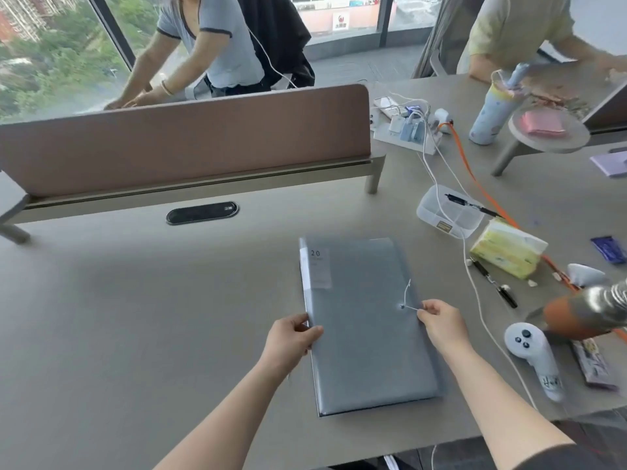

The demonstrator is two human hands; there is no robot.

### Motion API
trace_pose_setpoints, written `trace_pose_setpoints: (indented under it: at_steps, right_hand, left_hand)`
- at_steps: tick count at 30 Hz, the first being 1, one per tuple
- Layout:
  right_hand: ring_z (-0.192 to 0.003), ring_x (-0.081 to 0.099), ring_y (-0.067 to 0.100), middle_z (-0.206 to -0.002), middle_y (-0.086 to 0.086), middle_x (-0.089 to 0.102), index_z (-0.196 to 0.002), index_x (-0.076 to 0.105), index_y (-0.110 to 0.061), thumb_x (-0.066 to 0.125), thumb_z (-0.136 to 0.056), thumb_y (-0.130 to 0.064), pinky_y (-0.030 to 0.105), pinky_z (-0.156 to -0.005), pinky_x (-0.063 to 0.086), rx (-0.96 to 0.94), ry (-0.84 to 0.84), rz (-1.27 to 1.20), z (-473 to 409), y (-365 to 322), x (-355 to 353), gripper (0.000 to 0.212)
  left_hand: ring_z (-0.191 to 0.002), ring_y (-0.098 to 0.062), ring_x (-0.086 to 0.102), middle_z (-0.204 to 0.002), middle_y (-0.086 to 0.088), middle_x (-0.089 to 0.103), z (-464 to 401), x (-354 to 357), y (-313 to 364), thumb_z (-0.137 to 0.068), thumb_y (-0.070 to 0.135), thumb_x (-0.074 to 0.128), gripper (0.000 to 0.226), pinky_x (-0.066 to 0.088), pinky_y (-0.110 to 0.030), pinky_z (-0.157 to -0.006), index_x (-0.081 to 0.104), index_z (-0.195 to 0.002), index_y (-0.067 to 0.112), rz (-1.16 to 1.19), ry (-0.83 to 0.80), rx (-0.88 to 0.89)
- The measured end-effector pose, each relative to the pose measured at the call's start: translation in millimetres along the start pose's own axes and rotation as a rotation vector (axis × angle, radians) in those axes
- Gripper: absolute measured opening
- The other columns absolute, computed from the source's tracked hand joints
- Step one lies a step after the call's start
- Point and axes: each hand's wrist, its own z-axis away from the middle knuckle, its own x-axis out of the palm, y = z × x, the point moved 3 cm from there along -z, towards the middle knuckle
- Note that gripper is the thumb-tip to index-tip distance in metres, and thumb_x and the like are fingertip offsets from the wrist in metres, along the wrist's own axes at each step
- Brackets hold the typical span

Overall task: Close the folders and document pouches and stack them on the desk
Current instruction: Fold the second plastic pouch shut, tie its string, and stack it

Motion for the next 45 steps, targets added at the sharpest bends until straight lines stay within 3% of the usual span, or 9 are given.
trace_pose_setpoints:
  at_steps: [12, 18, 25, 30, 36, 38, 39, 40, 45]
  right_hand:
    - [-0.087, 0.065, 0.024, -0.093, 0.001, 0.073, -0.093, 0.072, -0.017, 0.064, -0.084, -0.016, 0.031, -0.07, 0.043, 0.072, -0.054, 0.075, 1, 15, 10, 0.013]
    - [-0.09, 0.064, 0.025, -0.103, 0.0, 0.072, -0.104, 0.069, -0.02, 0.062, -0.086, -0.022, 0.033, -0.075, 0.048, 0.072, -0.043, 0.117, 3, 17, 9, 0.02]
    - [-0.106, 0.064, 0.033, -0.116, 0.011, 0.071, -0.11, 0.069, -0.007, 0.06, -0.087, -0.018, 0.037, -0.081, 0.048, 0.127, -0.007, 0.166, -1, 14, 11, 0.028]
    - [-0.101, 0.065, 0.038, -0.098, 0.021, 0.073, -0.098, 0.072, 0.001, 0.064, -0.08, -0.012, 0.042, -0.087, 0.052, 0.195, 0.024, 0.075, -7, 14, 10, 0.024]
    - [-0.102, 0.065, 0.042, -0.102, 0.024, 0.072, -0.09, 0.071, 0.006, 0.066, -0.079, -0.009, 0.045, -0.088, 0.052, 0.208, 0.013, 0.015, -12, 17, 12, 0.019]
    - [-0.101, 0.065, 0.043, -0.084, 0.027, 0.07, -0.085, 0.071, 0.006, 0.067, -0.074, -0.012, 0.044, -0.074, 0.051, 0.216, -0.018, -0.001, -13, 19, 16, 0.021]
    - [-0.068, 0.057, 0.036, -0.069, 0.021, 0.062, -0.076, 0.072, -0.002, 0.066, -0.068, -0.016, 0.039, -0.064, 0.045, 0.22, -0.047, -0.01, -13, 19, 20, 0.017]
    - [-0.071, 0.034, 0.019, -0.061, 0.013, 0.051, -0.07, 0.068, -0.012, 0.063, -0.06, -0.019, 0.036, -0.061, 0.035, 0.223, -0.067, -0.019, -14, 21, 24, 0.013]
    - [-0.063, 0.035, 0.021, -0.058, 0.006, 0.041, -0.068, 0.061, -0.018, 0.061, -0.058, -0.018, 0.034, -0.064, 0.032, 0.253, -0.116, -0.029, -22, 28, 48, 0.01]
  left_hand:
    - [-0.056, -0.014, 0.055, -0.058, 0.009, 0.059, -10, 7, -15, -0.076, 0.028, 0.072, 0.022, 0.052, -0.034, -0.064, 0.069, -0.069, 0.049, -0.156, 0.063, -0.033]
    - [-0.065, -0.013, 0.059, -0.075, 0.005, 0.066, -13, 11, -22, -0.08, 0.034, 0.074, 0.036, 0.055, -0.038, -0.075, 0.07, -0.115, 0.028, -0.191, 0.094, -0.031]
    - [-0.123, -0.017, 0.057, -0.138, 0.002, 0.058, -9, 18, -32, -0.087, 0.051, 0.063, 0.063, 0.045, -0.033, -0.099, 0.046, -0.145, 0.033, -0.193, 0.068, -0.085]
    - [-0.101, -0.023, 0.068, -0.097, -0.005, 0.07, -10, 24, -41, -0.081, 0.056, 0.058, 0.069, 0.055, -0.046, -0.092, 0.044, -0.145, 0.038, -0.064, 0.033, -0.137]
    - [-0.09, -0.031, 0.071, -0.107, -0.017, 0.07, -12, 23, -47, -0.077, 0.057, 0.064, 0.073, 0.057, -0.055, -0.087, 0.042, -0.144, 0.041, 0.083, 0.017, -0.171]
    - [-0.093, -0.033, 0.071, -0.108, -0.017, 0.071, -11, 20, -48, -0.082, 0.051, 0.066, 0.068, 0.056, -0.057, -0.086, 0.043, -0.144, 0.039, 0.122, 0.023, -0.173]
    - [-0.093, -0.034, 0.071, -0.107, -0.016, 0.072, -10, 18, -49, -0.082, 0.05, 0.067, 0.067, 0.056, -0.057, -0.086, 0.043, -0.144, 0.039, 0.134, 0.027, -0.171]
    - [-0.092, -0.033, 0.071, -0.105, -0.015, 0.073, -10, 15, -50, -0.081, 0.05, 0.067, 0.068, 0.056, -0.058, -0.087, 0.043, -0.144, 0.039, 0.14, 0.034, -0.173]
    - [-0.091, -0.025, 0.073, -0.1, -0.009, 0.076, -11, -11, -57, -0.088, 0.043, 0.068, 0.061, 0.056, -0.056, -0.087, 0.046, -0.144, 0.035, 0.152, 0.061, -0.165]
